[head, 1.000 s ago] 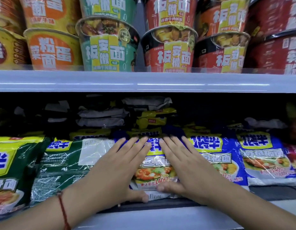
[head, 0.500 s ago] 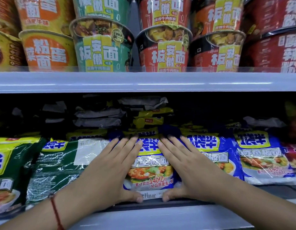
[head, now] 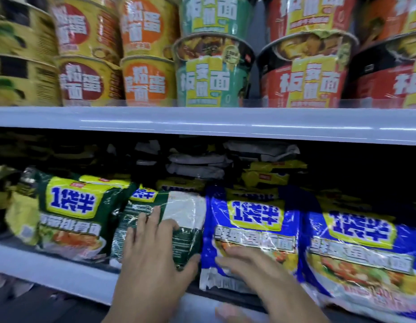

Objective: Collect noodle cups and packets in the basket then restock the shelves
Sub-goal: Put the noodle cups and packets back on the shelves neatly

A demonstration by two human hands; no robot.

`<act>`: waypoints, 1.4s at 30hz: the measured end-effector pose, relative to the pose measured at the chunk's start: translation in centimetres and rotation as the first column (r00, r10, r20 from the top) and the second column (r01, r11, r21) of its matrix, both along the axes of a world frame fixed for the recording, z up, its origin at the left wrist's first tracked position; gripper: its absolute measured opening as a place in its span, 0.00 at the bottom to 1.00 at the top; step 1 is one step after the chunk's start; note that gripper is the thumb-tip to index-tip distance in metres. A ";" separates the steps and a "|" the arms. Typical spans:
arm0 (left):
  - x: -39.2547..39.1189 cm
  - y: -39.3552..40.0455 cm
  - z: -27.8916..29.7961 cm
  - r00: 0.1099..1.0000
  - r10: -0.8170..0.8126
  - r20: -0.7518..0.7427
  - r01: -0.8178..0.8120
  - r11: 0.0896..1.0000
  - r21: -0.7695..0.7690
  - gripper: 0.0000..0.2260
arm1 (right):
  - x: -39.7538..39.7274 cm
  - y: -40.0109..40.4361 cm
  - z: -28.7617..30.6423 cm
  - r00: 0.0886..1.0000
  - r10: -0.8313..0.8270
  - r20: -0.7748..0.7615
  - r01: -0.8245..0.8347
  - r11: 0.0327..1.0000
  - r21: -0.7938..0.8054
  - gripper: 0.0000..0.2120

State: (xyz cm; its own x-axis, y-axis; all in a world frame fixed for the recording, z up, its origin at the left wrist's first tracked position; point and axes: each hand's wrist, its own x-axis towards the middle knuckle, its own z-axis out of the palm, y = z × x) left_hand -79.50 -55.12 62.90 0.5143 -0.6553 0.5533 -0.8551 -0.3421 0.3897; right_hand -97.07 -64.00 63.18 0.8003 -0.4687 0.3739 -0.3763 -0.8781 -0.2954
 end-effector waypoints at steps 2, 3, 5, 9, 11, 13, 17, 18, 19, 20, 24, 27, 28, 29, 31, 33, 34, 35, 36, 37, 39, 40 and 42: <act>0.2 0.4 0.0 1.000 -0.009 0.000 0.009 0.999 -0.045 0.15 | 1.4 -0.2 -0.8 0.999 -0.019 -0.050 0.011 0.989 -0.147 0.28; 0.4 0.8 -0.1 1.000 -0.025 -0.011 0.024 0.998 -0.050 0.17 | 1.8 -0.3 -1.3 1.000 -0.010 -0.010 0.008 0.977 -0.213 0.25; 0.8 1.3 -0.5 0.998 -0.050 -0.026 0.045 0.988 -0.148 0.19 | 2.3 -0.7 -2.2 0.999 0.003 0.046 0.010 0.959 -0.284 0.21; 0.7 3.5 0.3 0.937 -0.225 -0.267 0.043 0.833 -0.552 0.08 | 2.3 -0.2 -2.4 0.992 -0.106 0.062 0.120 0.947 -0.298 0.23; 2.2 4.3 0.5 0.833 -0.365 -0.417 -0.039 0.712 -0.701 0.08 | 2.5 0.4 -2.5 0.986 -0.156 0.052 0.164 0.956 -0.241 0.26; 4.1 5.1 1.3 0.612 -0.589 -0.528 -0.152 0.568 -0.809 0.10 | 3.1 2.0 -2.3 0.985 -0.145 0.098 0.161 0.970 -0.180 0.22; 6.8 7.1 2.0 0.308 -0.809 -0.501 -0.369 0.384 -0.847 0.12 | 6.8 6.3 0.7 0.923 -0.173 0.343 0.034 0.927 0.374 0.27; 6.9 7.8 2.5 0.284 -0.825 -0.488 -0.339 0.389 -0.856 0.13 | 8.1 6.9 1.1 0.900 -0.168 0.402 -0.051 0.875 0.481 0.34; 7.4 8.2 2.4 0.230 -0.846 -0.481 -0.299 0.409 -0.862 0.18 | 9.2 7.2 1.5 0.867 -0.186 0.462 -0.127 0.814 0.567 0.41; 7.4 8.5 2.5 0.123 -0.874 -0.470 -0.282 0.423 -0.861 0.22 | 10.2 7.2 1.7 0.831 -0.228 0.508 -0.197 0.734 0.651 0.47; 8.8 7.1 3.4 -0.117 -0.837 -0.534 -0.177 0.547 -0.819 0.15 | 11.4 7.3 3.1 0.710 -0.378 0.594 -0.495 0.332 0.803 0.29; 11.0 6.0 3.0 -0.077 -0.761 -0.644 0.001 0.646 -0.763 0.09 | 10.5 6.4 3.0 0.590 -0.486 0.644 -0.438 0.477 0.762 0.22; 11.2 5.8 2.7 0.024 -0.746 -0.666 0.130 0.663 -0.737 0.07 | 10.3 6.1 2.8 0.557 -0.504 0.660 -0.415 0.519 0.747 0.20; 11.6 5.7 2.2 0.113 -0.764 -0.635 0.249 0.641 -0.727 0.10 | 10.2 5.8 2.8 0.535 -0.514 0.671 -0.390 0.555 0.735 0.19; 11.7 6.6 1.9 0.362 -0.753 -0.550 0.492 0.655 -0.573 0.24 | 10.3 5.2 2.4 0.513 -0.514 0.688 -0.336 0.617 0.712 0.16; 11.1 7.6 1.0 0.706 -0.655 -0.270 0.585 0.754 -0.299 0.35 | 10.6 4.7 1.9 0.497 -0.507 0.704 -0.268 0.682 0.681 0.13; 10.8 7.4 0.8 0.818 -0.574 -0.030 0.561 0.808 -0.178 0.38 | 10.9 4.6 1.7 0.500 -0.505 0.704 -0.206 0.720 0.663 0.14; 10.9 7.4 0.7 0.841 -0.499 0.211 0.532 0.833 -0.153 0.36 | 11.2 4.5 1.4 0.518 -0.499 0.695 -0.117 0.764 0.635 0.16; 11.3 6.9 0.8 0.825 -0.451 0.341 0.518 0.844 -0.136 0.34 | 11.5 4.4 1.3 0.548 -0.489 0.678 -0.010 0.807 0.590 0.19; 11.5 6.5 0.8 0.810 -0.442 0.385 0.504 0.861 -0.072 0.33 | 11.8 4.5 1.2 0.586 -0.475 0.657 0.092 0.844 0.528 0.23; 12.0 4.9 0.7 0.768 -0.437 0.468 0.451 0.888 0.090 0.33 | 12.4 4.4 1.1 0.655 -0.427 0.623 0.227 0.898 0.377 0.30; 12.3 4.0 0.8 0.739 -0.430 0.518 0.415 0.897 0.152 0.33 | 12.7 4.3 1.1 0.690 -0.400 0.603 0.291 0.917 0.275 0.32; 12.6 2.5 1.0 0.704 -0.430 0.564 0.363 0.902 0.235 0.36 | 13.1 4.3 1.5 0.756 -0.359 0.547 0.413 0.910 0.027 0.33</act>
State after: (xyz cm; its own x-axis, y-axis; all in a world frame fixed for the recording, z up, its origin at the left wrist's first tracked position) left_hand -66.88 -52.63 63.94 -0.2129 -0.7904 0.5744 -0.9642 0.0747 -0.2545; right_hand -83.94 -59.67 64.68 0.2218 -0.6378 0.7376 -0.4972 -0.7247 -0.4771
